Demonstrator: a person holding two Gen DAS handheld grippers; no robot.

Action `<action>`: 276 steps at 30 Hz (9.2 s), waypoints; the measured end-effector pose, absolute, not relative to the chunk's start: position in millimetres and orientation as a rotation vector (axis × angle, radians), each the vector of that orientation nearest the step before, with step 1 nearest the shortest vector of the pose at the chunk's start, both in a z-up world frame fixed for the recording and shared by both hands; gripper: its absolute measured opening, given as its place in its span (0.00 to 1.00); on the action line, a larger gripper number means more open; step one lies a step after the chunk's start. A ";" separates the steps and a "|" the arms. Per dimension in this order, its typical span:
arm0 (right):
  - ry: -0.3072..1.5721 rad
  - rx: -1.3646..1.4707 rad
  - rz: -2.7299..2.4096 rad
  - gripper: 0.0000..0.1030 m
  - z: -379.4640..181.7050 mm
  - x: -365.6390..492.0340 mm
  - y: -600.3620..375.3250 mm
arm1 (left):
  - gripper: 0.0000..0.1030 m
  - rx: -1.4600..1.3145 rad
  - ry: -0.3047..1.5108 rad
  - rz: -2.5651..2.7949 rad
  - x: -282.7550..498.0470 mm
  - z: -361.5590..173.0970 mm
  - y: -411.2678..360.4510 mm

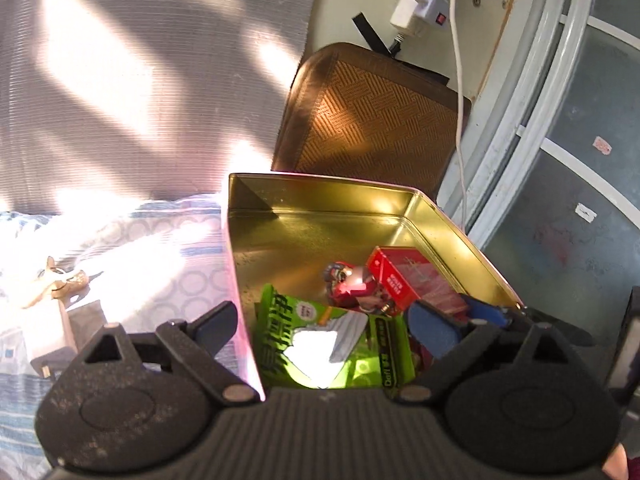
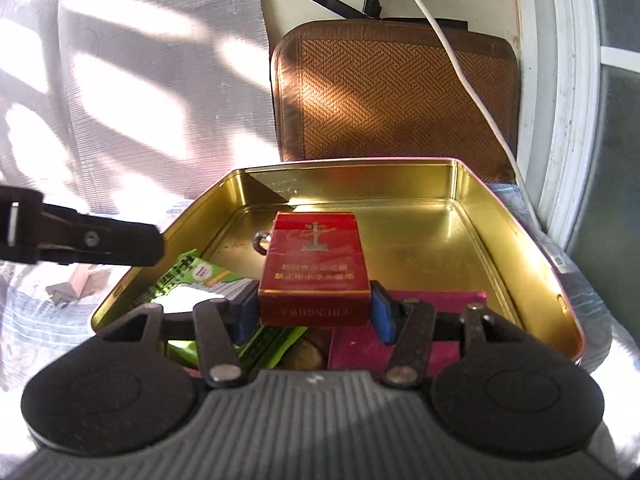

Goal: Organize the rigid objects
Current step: 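Carry the red cigarette box into the pink tin and open the right tool, then move the right tool to the white charger and grasp it, then carry the white charger into the pink tin and open the right tool, then move the right tool toward the beige plastic clip on the sheet, then close the right tool on the beige plastic clip and lift it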

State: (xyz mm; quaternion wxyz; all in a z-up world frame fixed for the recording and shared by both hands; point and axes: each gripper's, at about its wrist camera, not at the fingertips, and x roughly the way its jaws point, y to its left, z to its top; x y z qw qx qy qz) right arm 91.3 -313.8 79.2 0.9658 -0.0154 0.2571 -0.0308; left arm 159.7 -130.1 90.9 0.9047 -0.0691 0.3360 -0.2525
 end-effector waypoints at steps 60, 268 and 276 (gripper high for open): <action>0.551 -0.168 0.254 0.61 36.8 -93.9 -233.0 | 0.60 -0.253 0.873 -0.959 71.3 7.5 -63.9; 0.590 -0.066 0.265 0.36 42.0 -46.9 -208.9 | 0.89 -0.187 0.637 -0.356 91.0 34.5 43.6; 0.579 -0.113 0.323 0.45 43.7 -16.6 -188.6 | 0.65 -0.292 0.836 -0.601 89.9 29.4 -21.8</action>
